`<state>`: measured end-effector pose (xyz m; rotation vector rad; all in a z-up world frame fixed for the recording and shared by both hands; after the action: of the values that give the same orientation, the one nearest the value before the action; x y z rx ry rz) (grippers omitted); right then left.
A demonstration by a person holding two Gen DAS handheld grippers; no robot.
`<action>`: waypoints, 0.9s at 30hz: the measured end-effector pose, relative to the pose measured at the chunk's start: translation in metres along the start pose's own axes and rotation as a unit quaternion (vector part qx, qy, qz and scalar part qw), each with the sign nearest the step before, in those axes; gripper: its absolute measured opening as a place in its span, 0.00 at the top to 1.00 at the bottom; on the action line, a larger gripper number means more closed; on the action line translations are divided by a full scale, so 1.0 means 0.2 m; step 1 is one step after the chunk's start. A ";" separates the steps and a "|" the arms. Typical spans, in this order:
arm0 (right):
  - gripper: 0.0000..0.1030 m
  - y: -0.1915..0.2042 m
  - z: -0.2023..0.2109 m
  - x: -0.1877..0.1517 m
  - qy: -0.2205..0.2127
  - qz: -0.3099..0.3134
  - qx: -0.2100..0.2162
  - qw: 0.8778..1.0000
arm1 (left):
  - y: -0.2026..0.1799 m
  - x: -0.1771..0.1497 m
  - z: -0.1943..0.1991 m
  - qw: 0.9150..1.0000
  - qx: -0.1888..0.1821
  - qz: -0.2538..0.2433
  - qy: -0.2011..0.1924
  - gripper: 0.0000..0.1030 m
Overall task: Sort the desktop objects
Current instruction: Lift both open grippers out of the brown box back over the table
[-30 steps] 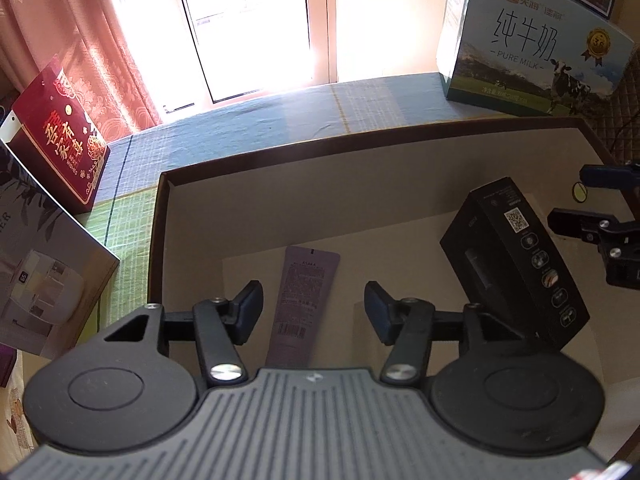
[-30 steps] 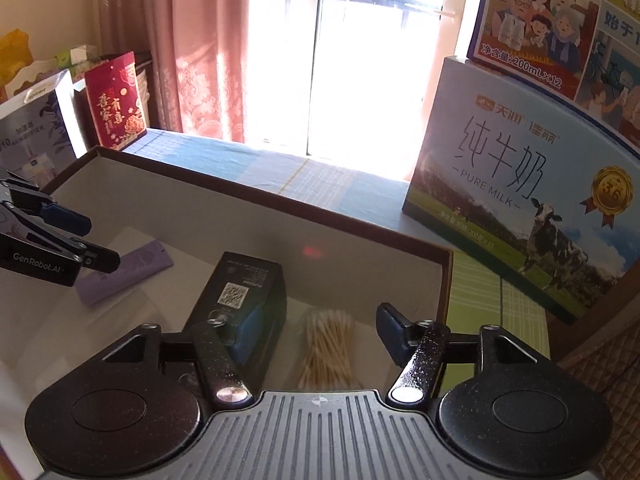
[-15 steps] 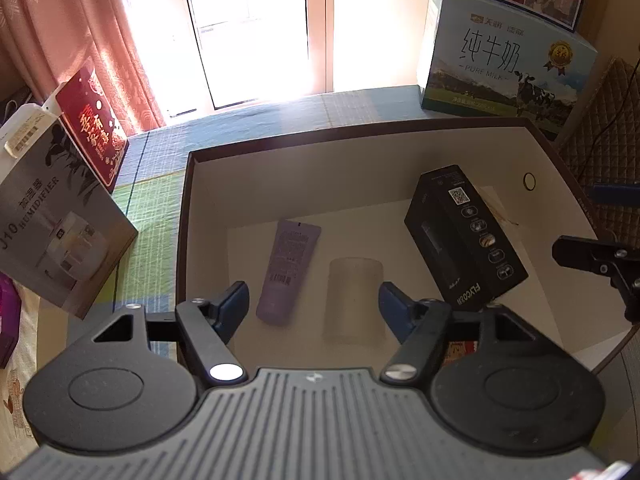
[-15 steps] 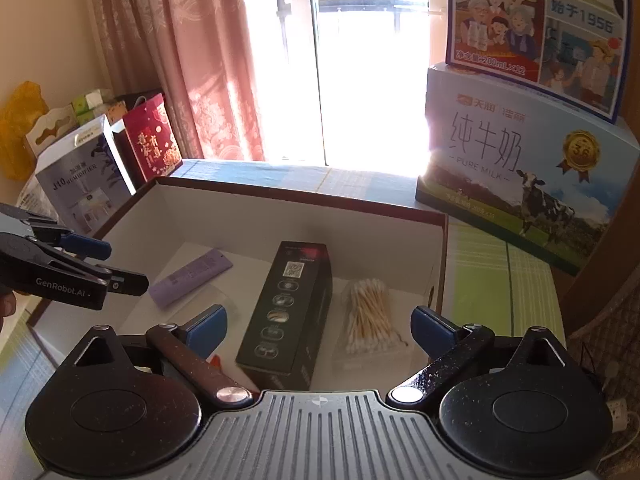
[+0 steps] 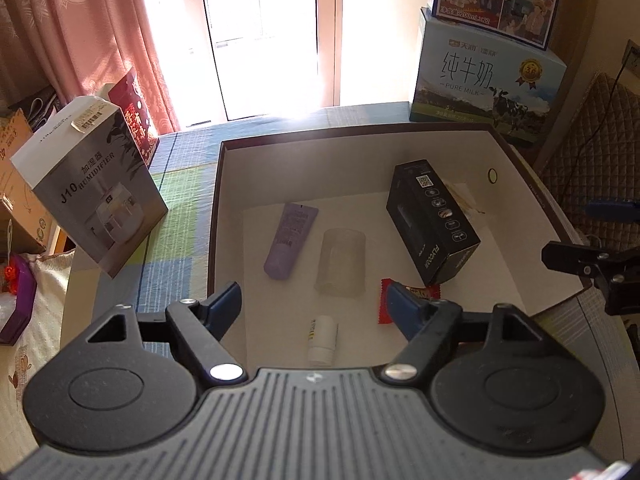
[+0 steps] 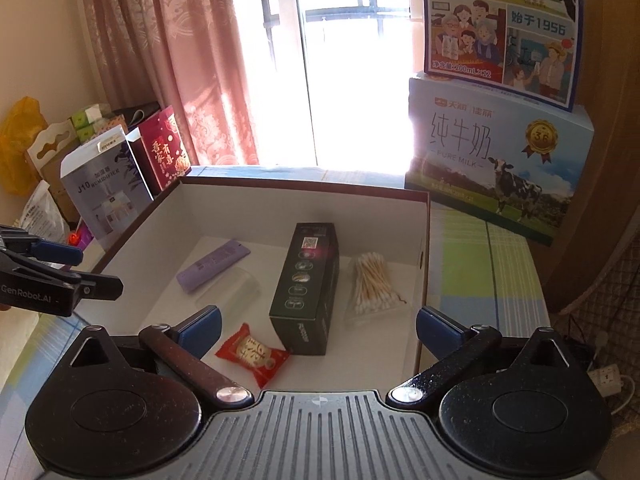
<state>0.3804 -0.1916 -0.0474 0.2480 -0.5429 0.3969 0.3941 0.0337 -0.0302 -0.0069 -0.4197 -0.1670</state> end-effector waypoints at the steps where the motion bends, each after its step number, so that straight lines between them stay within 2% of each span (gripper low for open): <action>1: 0.02 0.01 0.02 -0.01 -0.001 0.000 0.000 1.000 | -0.01 -0.02 0.02 1.000 0.000 0.000 -0.003 0.25; 18: 0.02 0.19 0.29 -0.24 -0.021 0.011 0.011 1.000 | -0.12 -0.31 0.28 1.000 -0.018 0.002 -0.018 0.25; 27: 0.02 0.27 0.34 -0.42 -0.005 0.019 0.018 1.000 | -0.16 -0.51 0.29 1.000 -0.020 0.001 0.002 0.25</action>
<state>0.2608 -0.1903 -0.0301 0.2742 -0.5504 0.4419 0.2741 0.0210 -0.0183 -0.0461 -0.4123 -0.1728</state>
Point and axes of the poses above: each gripper's, at about its wrist camera, not at the fingertips, and z roughly against the way its jaws point, y to its left, x to its top, the point moved 7 cm from there along -z, roughly the way its jaws point, and after that the axes turned 14 degrees about y, right-handed, at the moved point
